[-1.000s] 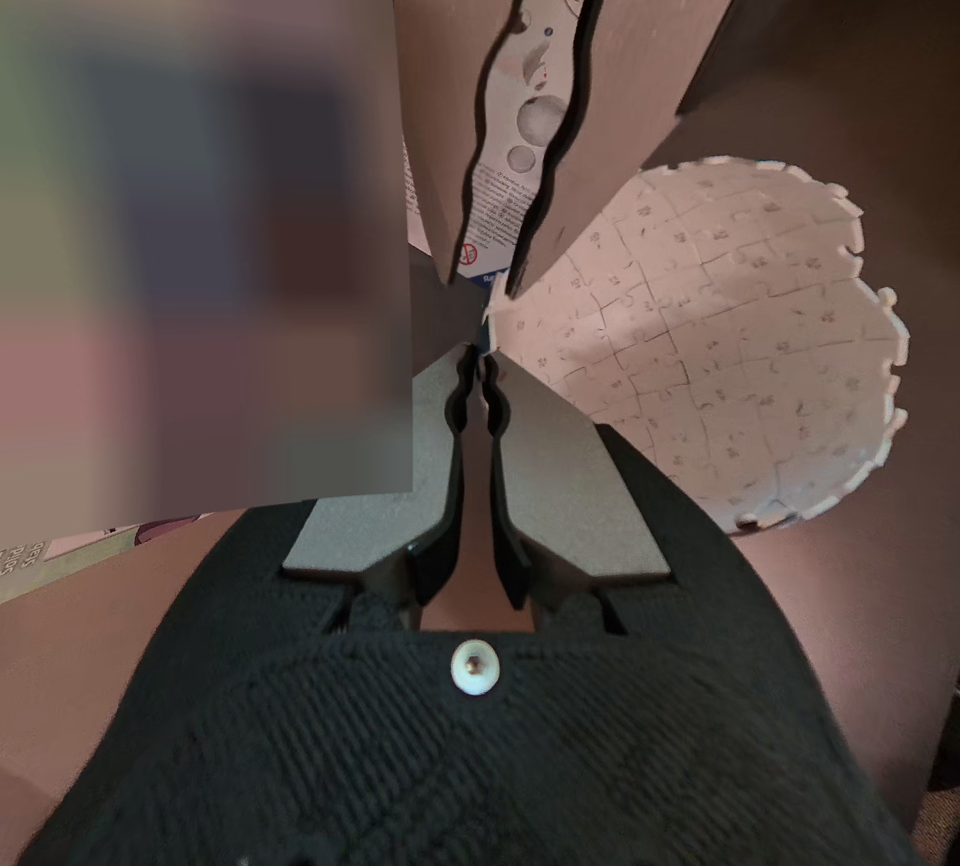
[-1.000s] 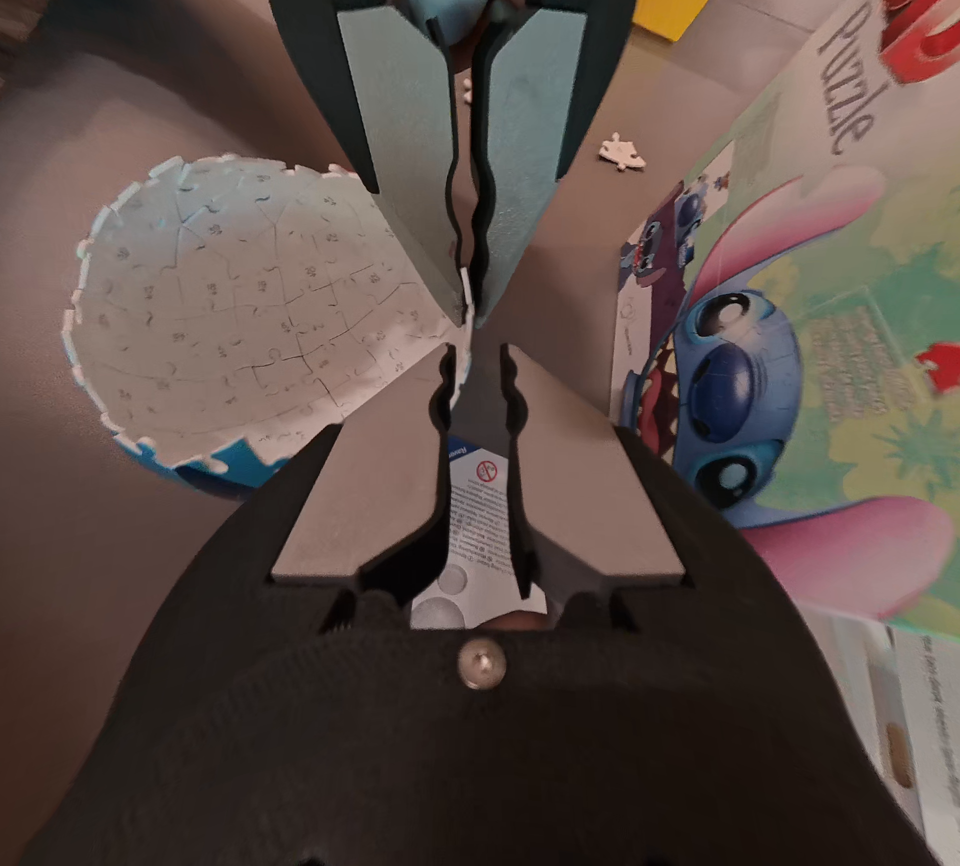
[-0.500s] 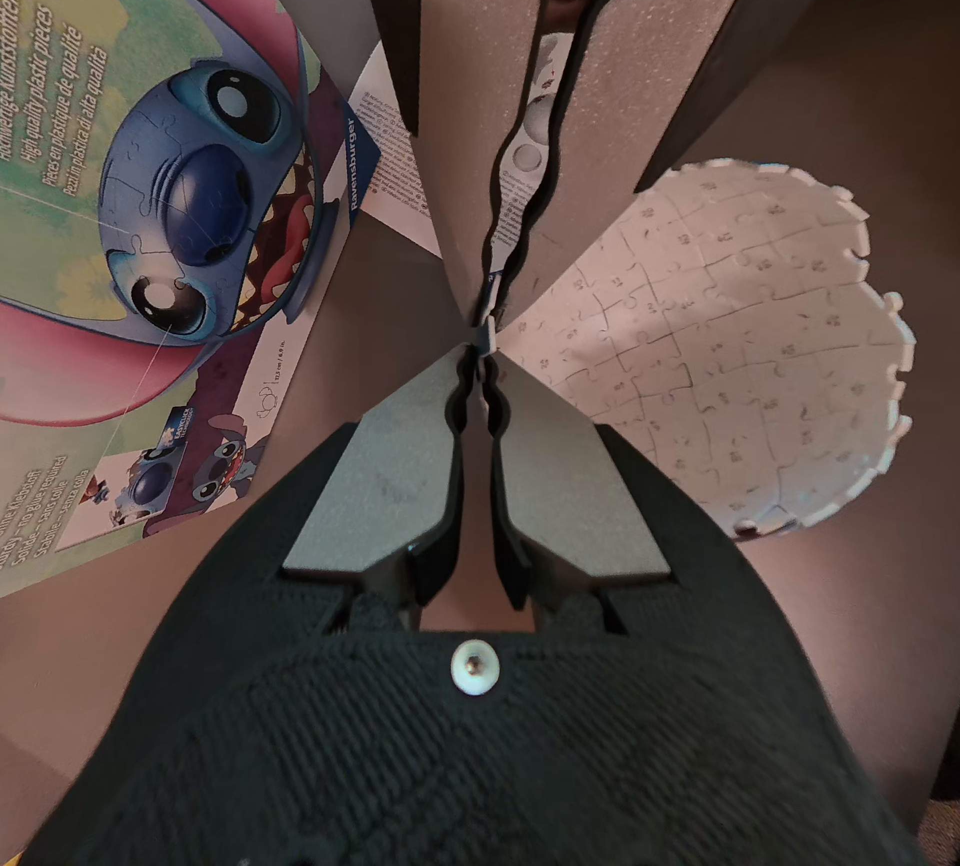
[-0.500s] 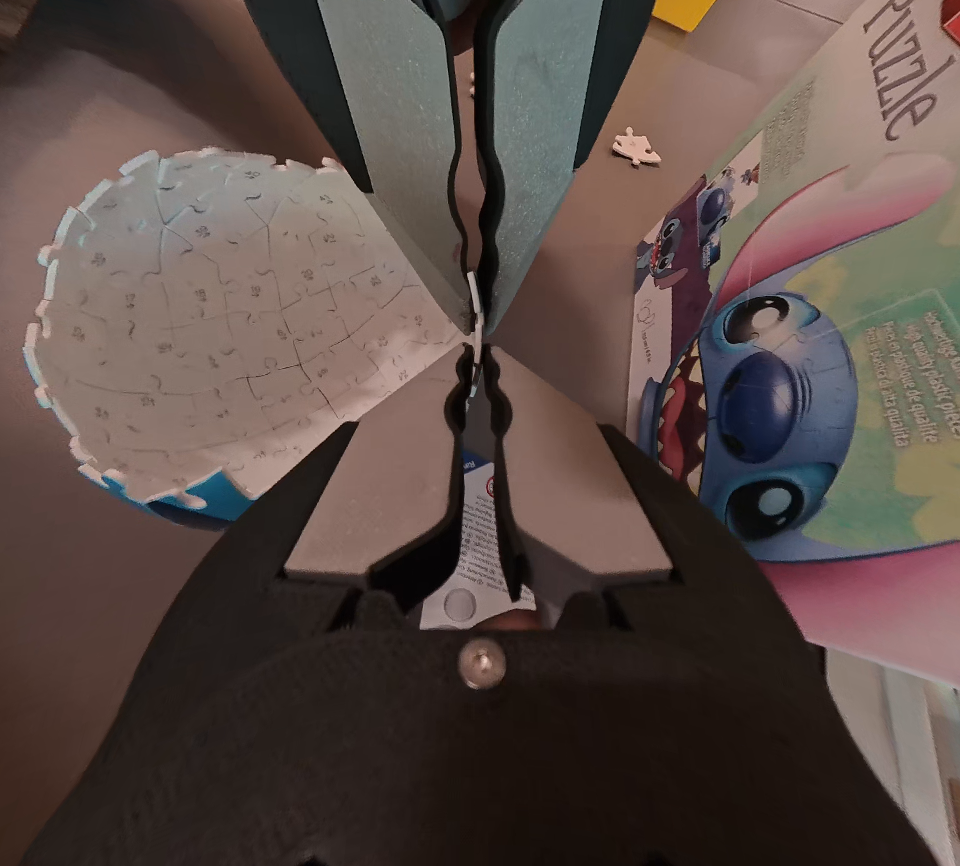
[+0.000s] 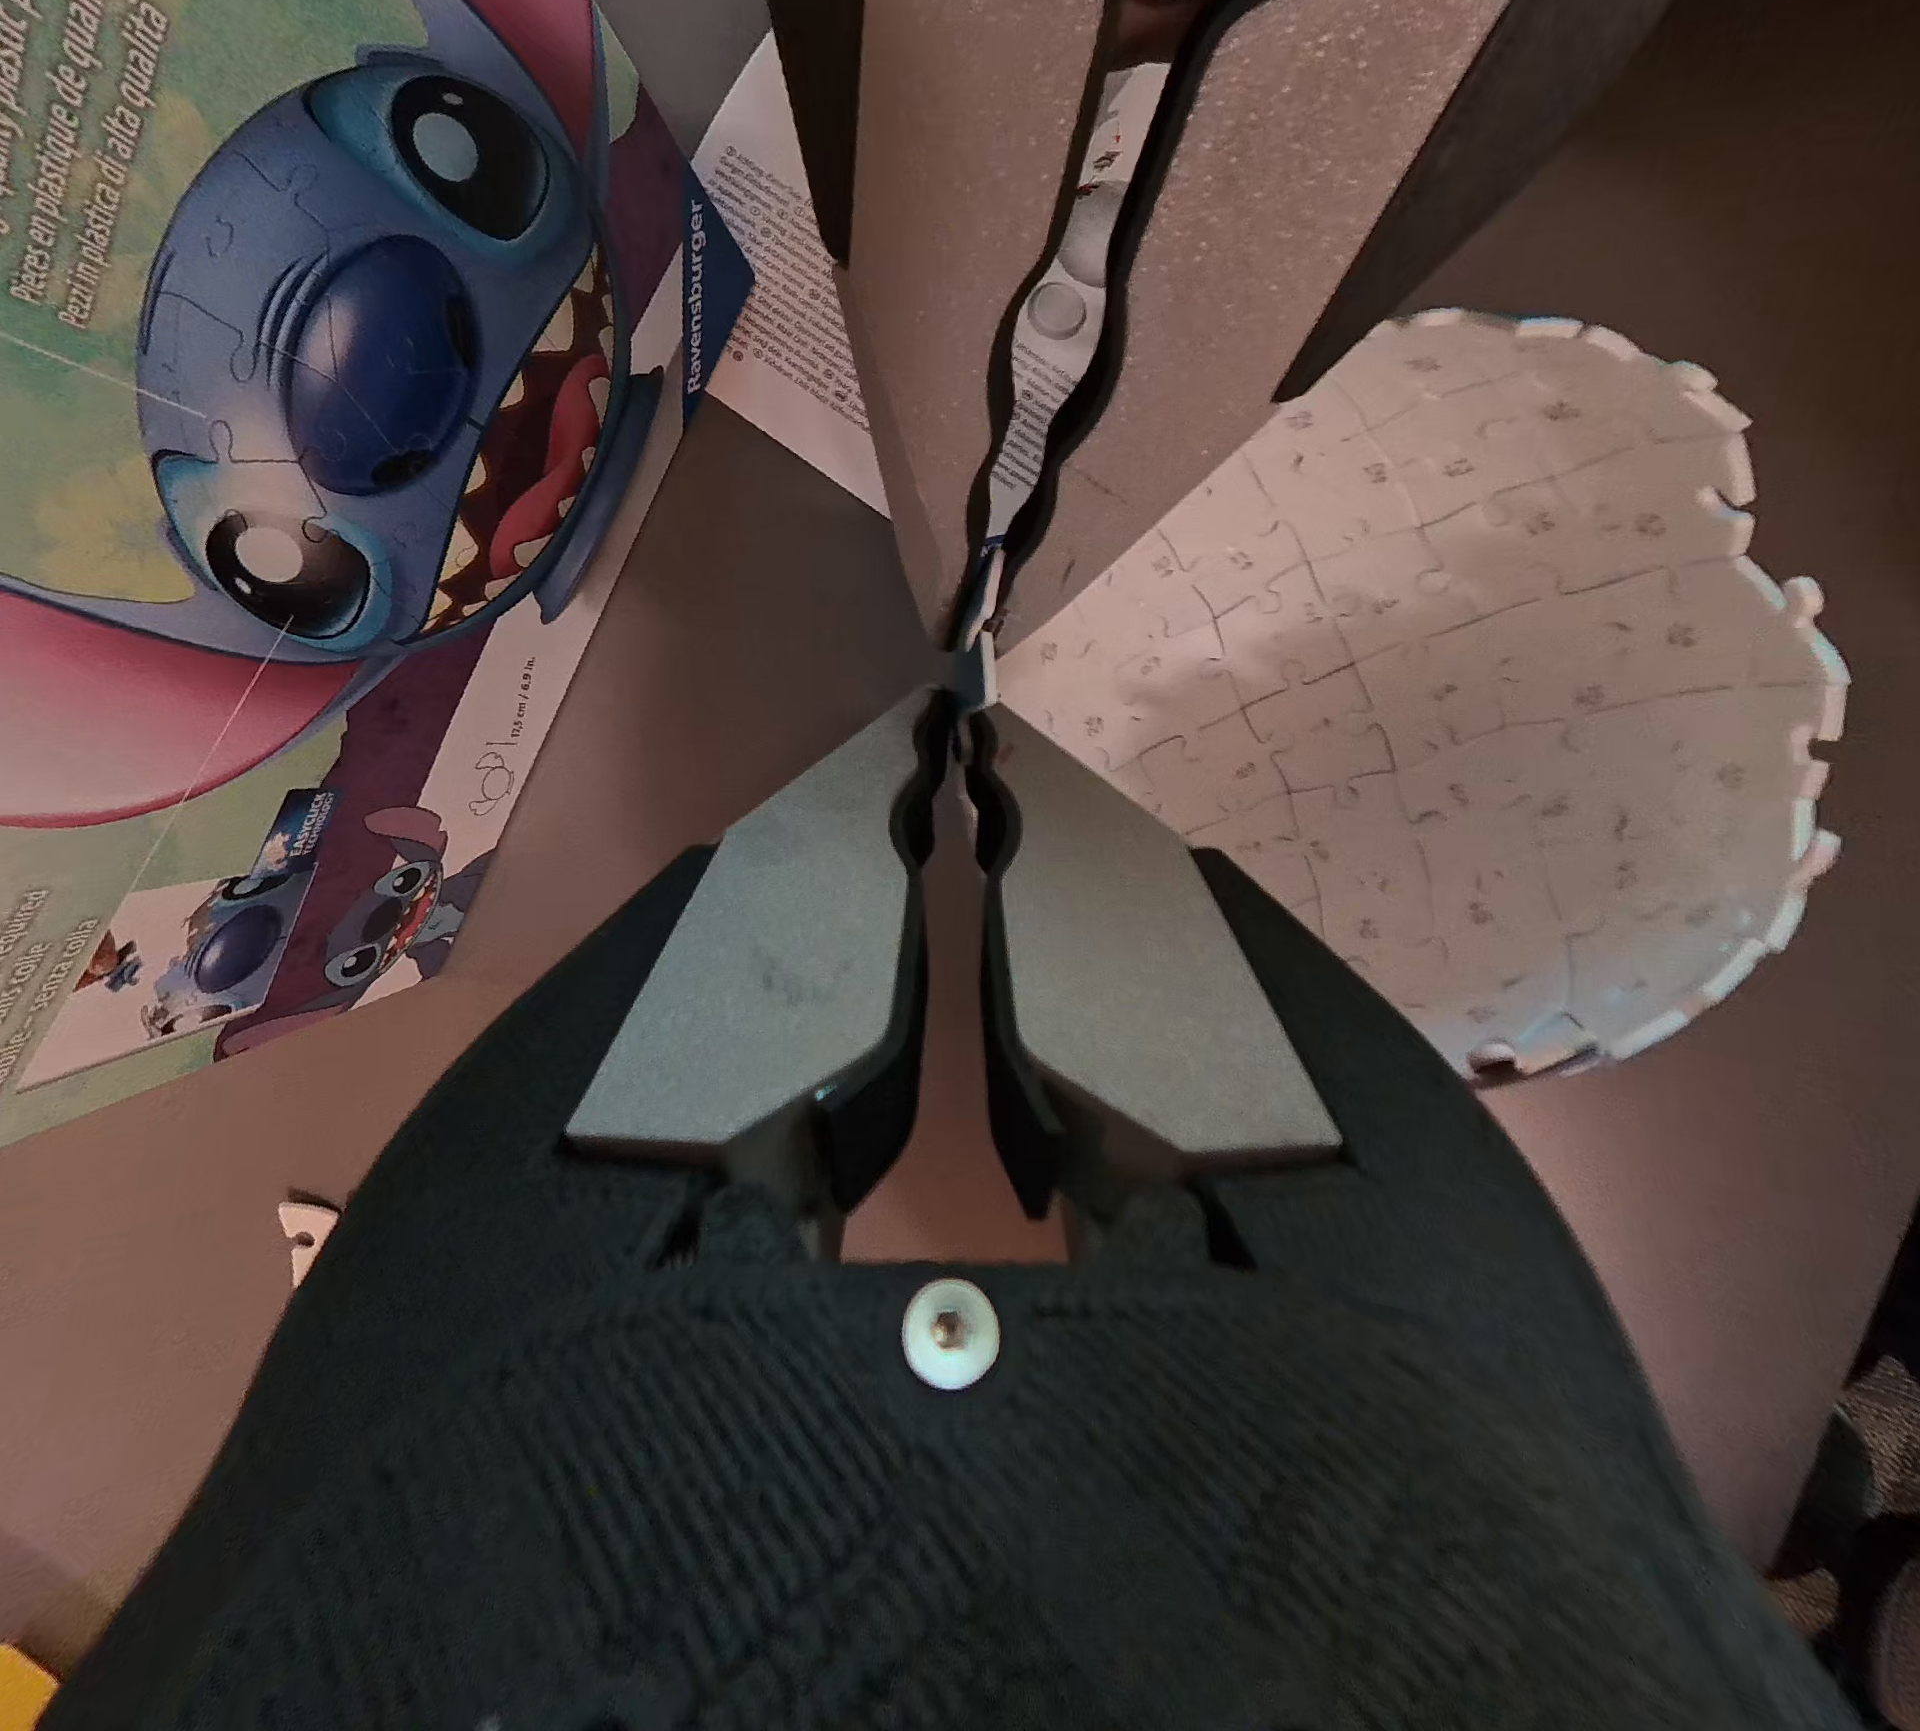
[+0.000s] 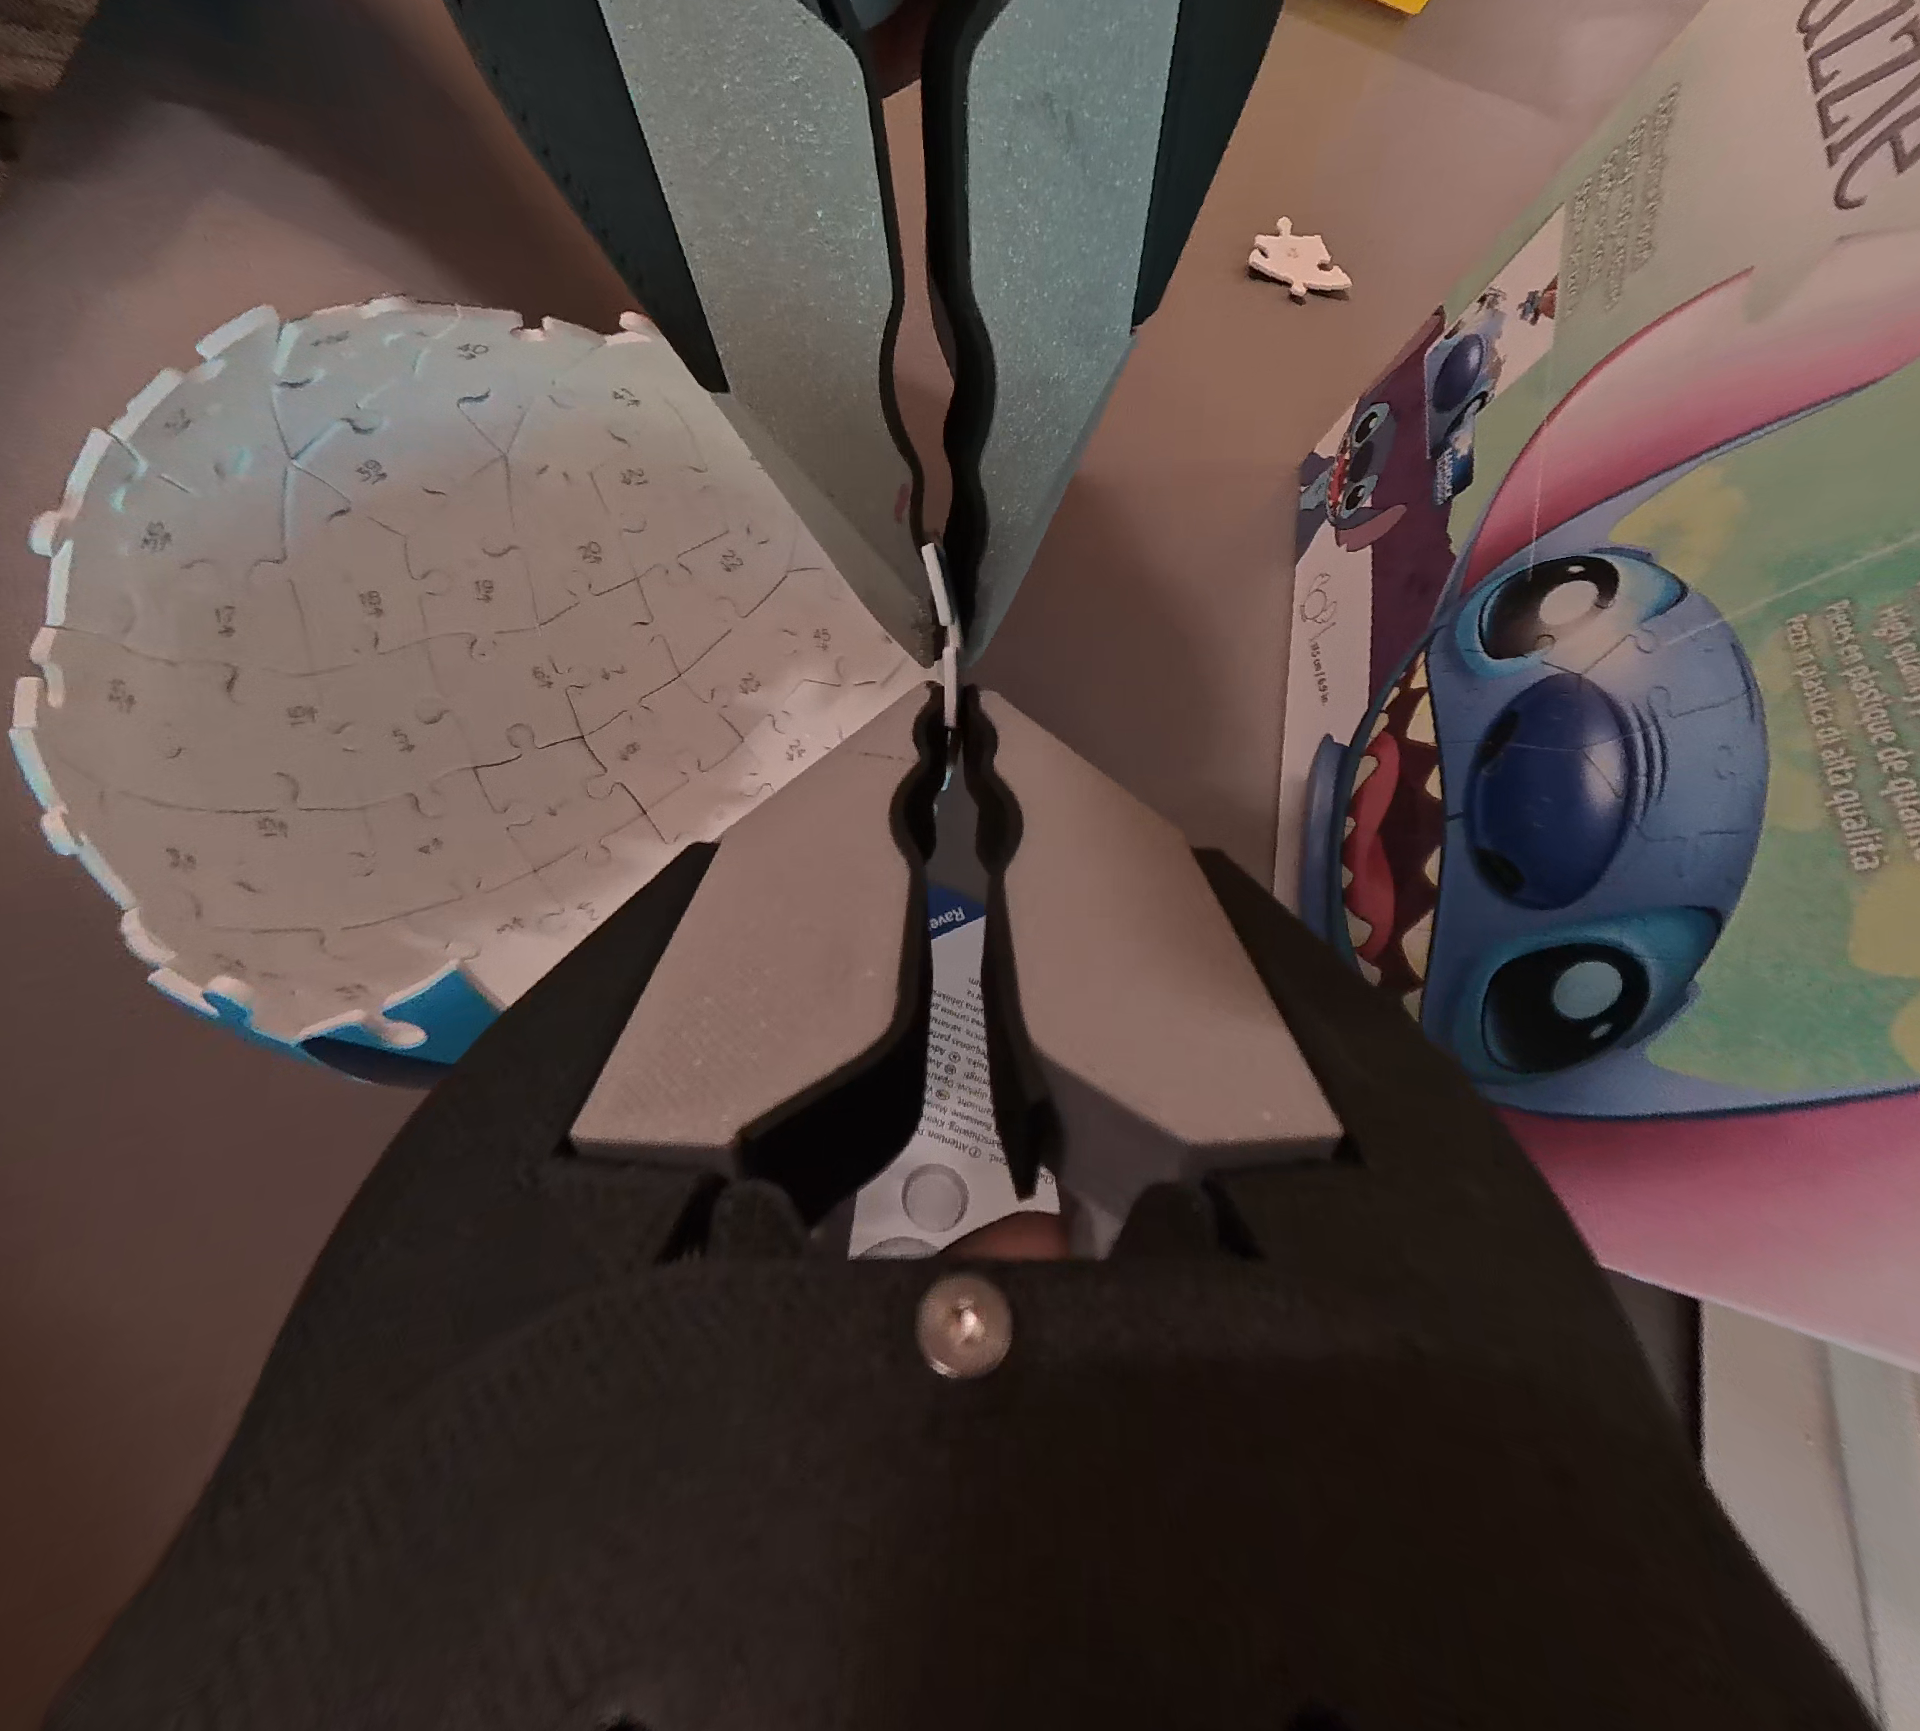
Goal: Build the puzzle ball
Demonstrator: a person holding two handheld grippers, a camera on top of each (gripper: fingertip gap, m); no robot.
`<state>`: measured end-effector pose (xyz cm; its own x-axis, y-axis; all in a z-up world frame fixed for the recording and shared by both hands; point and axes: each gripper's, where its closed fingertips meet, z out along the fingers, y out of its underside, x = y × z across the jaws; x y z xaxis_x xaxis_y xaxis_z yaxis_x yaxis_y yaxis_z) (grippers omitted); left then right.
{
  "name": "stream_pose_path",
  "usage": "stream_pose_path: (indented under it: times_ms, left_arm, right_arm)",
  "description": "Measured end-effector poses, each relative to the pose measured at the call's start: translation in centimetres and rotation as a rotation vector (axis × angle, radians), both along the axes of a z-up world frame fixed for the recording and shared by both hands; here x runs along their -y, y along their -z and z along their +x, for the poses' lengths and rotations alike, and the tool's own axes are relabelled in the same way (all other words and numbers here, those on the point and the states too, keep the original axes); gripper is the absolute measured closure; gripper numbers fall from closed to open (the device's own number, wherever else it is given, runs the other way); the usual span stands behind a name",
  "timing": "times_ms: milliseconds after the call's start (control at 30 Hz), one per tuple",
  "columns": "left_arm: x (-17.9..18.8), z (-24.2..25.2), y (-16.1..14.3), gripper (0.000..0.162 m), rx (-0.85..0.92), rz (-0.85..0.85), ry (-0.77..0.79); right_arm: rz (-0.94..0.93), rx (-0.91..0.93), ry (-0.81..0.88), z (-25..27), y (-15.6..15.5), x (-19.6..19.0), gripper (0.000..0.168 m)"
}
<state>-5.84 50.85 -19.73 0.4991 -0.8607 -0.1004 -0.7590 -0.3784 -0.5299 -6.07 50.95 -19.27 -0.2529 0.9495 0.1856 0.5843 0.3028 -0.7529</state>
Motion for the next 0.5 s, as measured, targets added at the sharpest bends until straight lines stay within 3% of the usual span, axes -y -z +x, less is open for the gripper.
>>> stream_pose_path:
  times_ms: [133,267,500]
  left_arm:
    - [0.3,0.0,0.0,0.16,0.025,-0.029,0.016]
    - [1.5,-0.7,-0.5,0.14,0.052,-0.118,0.035]
    - [1.2,-1.7,-2.3,0.147,0.111,-0.09,0.009]
  right_arm:
    - [-0.035,-0.001,0.001,-0.1,0.0,0.1,0.168]
    - [-0.043,-0.001,0.003,-0.1,-0.1,0.1,0.168]
    - [-0.034,0.0,0.005,-0.1,-0.1,0.1,0.168]
